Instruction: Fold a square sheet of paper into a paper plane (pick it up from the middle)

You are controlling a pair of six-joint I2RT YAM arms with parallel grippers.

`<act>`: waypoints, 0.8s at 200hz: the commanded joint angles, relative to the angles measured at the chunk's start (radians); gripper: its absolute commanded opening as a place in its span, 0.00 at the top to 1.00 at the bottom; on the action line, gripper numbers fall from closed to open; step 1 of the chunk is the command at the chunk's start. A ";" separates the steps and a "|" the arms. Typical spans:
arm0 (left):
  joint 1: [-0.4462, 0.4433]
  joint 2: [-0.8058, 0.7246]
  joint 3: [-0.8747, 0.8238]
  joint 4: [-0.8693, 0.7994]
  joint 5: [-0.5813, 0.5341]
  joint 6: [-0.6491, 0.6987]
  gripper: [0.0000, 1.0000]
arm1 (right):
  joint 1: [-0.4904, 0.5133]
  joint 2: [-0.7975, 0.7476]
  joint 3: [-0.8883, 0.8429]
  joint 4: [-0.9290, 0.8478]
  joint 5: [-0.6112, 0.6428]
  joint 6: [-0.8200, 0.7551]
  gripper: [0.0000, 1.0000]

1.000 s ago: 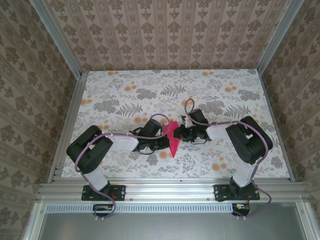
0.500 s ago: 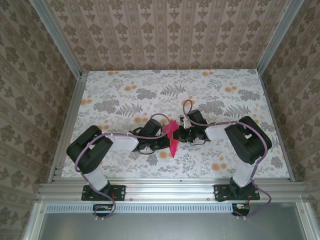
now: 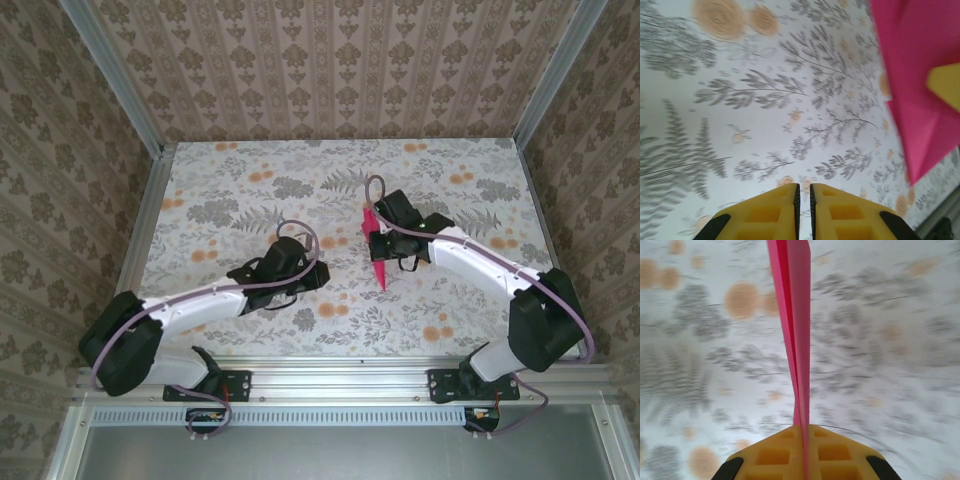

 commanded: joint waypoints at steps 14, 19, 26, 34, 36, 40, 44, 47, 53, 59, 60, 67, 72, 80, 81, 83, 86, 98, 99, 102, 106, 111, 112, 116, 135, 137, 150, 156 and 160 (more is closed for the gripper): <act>0.013 -0.122 -0.053 -0.188 -0.173 -0.020 0.82 | 0.078 0.087 0.099 -0.359 0.487 -0.110 0.95; 0.017 -0.139 -0.061 -0.199 -0.184 -0.024 0.81 | 0.090 0.108 0.114 -0.373 0.511 -0.108 0.95; 0.022 -0.162 -0.069 -0.210 -0.194 -0.026 0.79 | 0.108 0.141 0.130 -0.385 0.535 -0.102 0.95; 0.028 -0.184 -0.079 -0.219 -0.200 -0.027 0.78 | 0.125 0.176 0.145 -0.390 0.543 -0.093 0.95; 0.029 -0.189 -0.082 -0.221 -0.200 -0.024 0.78 | 0.130 0.183 0.148 -0.390 0.545 -0.090 0.94; 0.032 -0.197 -0.083 -0.225 -0.201 -0.023 0.78 | 0.140 0.203 0.156 -0.390 0.548 -0.085 0.95; 0.033 -0.205 -0.086 -0.232 -0.203 -0.022 0.78 | 0.150 0.219 0.162 -0.389 0.547 -0.077 0.94; 0.033 -0.211 -0.087 -0.236 -0.204 -0.021 0.78 | 0.158 0.233 0.166 -0.386 0.545 -0.073 0.94; 0.035 -0.223 -0.090 -0.246 -0.211 -0.022 0.78 | 0.173 0.262 0.180 -0.386 0.542 -0.065 0.94; 0.037 -0.235 -0.093 -0.256 -0.217 -0.021 0.78 | 0.191 0.295 0.195 -0.390 0.544 -0.054 0.94; 0.037 -0.238 -0.094 -0.258 -0.218 -0.021 0.78 | 0.193 0.300 0.199 -0.391 0.544 -0.053 0.94; 0.039 -0.252 -0.098 -0.267 -0.222 -0.021 0.78 | 0.213 0.340 0.218 -0.395 0.551 -0.042 0.94; 0.041 -0.264 -0.102 -0.274 -0.224 -0.023 0.78 | 0.228 0.368 0.233 -0.401 0.561 -0.031 0.94; 0.044 -0.282 -0.107 -0.286 -0.229 -0.025 0.77 | 0.251 0.407 0.254 -0.407 0.579 -0.014 0.93; 0.045 -0.285 -0.108 -0.286 -0.229 -0.024 0.78 | 0.254 0.413 0.257 -0.407 0.581 -0.012 0.93; 0.047 -0.289 -0.110 -0.290 -0.229 -0.024 0.77 | 0.261 0.422 0.262 -0.408 0.583 -0.009 0.93; 0.048 -0.299 -0.113 -0.294 -0.231 -0.025 0.77 | 0.271 0.435 0.268 -0.408 0.585 -0.004 0.92; 0.053 -0.331 -0.123 -0.306 -0.234 -0.026 0.76 | 0.297 0.482 0.295 -0.417 0.588 0.029 0.92; 0.054 -0.335 -0.125 -0.307 -0.234 -0.026 0.76 | 0.299 0.486 0.297 -0.416 0.587 0.031 0.92; 0.055 -0.342 -0.128 -0.309 -0.233 -0.027 0.75 | 0.305 0.495 0.301 -0.415 0.585 0.039 0.92; 0.058 -0.354 -0.131 -0.314 -0.235 -0.028 0.75 | 0.312 0.506 0.306 -0.412 0.577 0.047 0.91; 0.061 -0.368 -0.135 -0.319 -0.237 -0.029 0.75 | 0.322 0.520 0.314 -0.410 0.566 0.058 0.91; 0.061 -0.369 -0.136 -0.320 -0.236 -0.029 0.74 | 0.323 0.522 0.316 -0.409 0.564 0.060 0.91; 0.063 -0.379 -0.141 -0.324 -0.236 -0.030 0.74 | 0.331 0.530 0.320 -0.406 0.555 0.070 0.90; 0.073 -0.422 -0.160 -0.337 -0.237 -0.035 0.73 | 0.360 0.566 0.338 -0.391 0.514 0.105 0.87; 0.073 -0.426 -0.160 -0.338 -0.236 -0.036 0.72 | 0.363 0.570 0.340 -0.389 0.509 0.109 0.87; 0.078 -0.447 -0.169 -0.342 -0.234 -0.038 0.71 | 0.373 0.583 0.343 -0.370 0.456 0.119 0.85; 0.080 -0.454 -0.172 -0.344 -0.233 -0.038 0.71 | 0.376 0.584 0.343 -0.359 0.432 0.126 0.84; 0.082 -0.457 -0.172 -0.344 -0.232 -0.038 0.70 | 0.378 0.584 0.340 -0.350 0.415 0.128 0.83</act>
